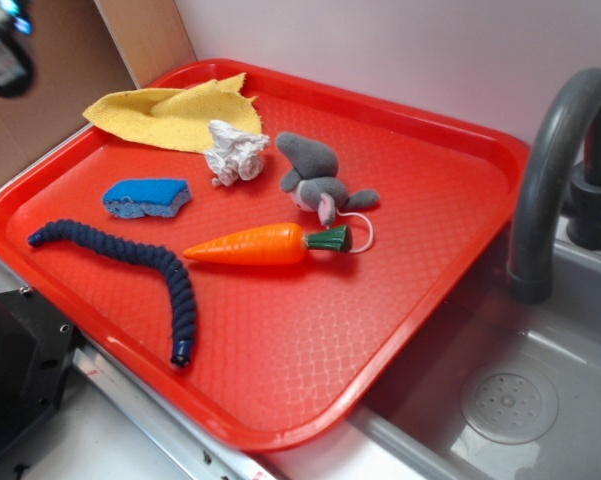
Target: Grab the carrot.
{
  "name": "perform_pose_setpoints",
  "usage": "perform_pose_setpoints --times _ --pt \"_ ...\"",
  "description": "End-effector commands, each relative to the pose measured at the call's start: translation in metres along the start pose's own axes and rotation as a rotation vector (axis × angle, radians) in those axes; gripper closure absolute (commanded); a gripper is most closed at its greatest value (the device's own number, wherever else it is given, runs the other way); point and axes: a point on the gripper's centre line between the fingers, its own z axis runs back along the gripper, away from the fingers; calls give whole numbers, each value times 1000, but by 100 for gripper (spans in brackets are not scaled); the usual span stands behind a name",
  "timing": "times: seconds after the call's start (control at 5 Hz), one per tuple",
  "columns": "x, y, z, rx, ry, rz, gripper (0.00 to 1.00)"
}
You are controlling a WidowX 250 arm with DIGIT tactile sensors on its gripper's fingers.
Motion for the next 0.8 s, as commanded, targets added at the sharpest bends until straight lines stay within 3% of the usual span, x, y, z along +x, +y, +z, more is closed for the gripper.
perform_pose_setpoints --times 0.0,0.2,0.6 --pt "47 -15 -84 33 62 -127 0" --pt "51 -21 -120 56 141 -171 0" --pt "48 -13 -158 -66 250 -239 0"
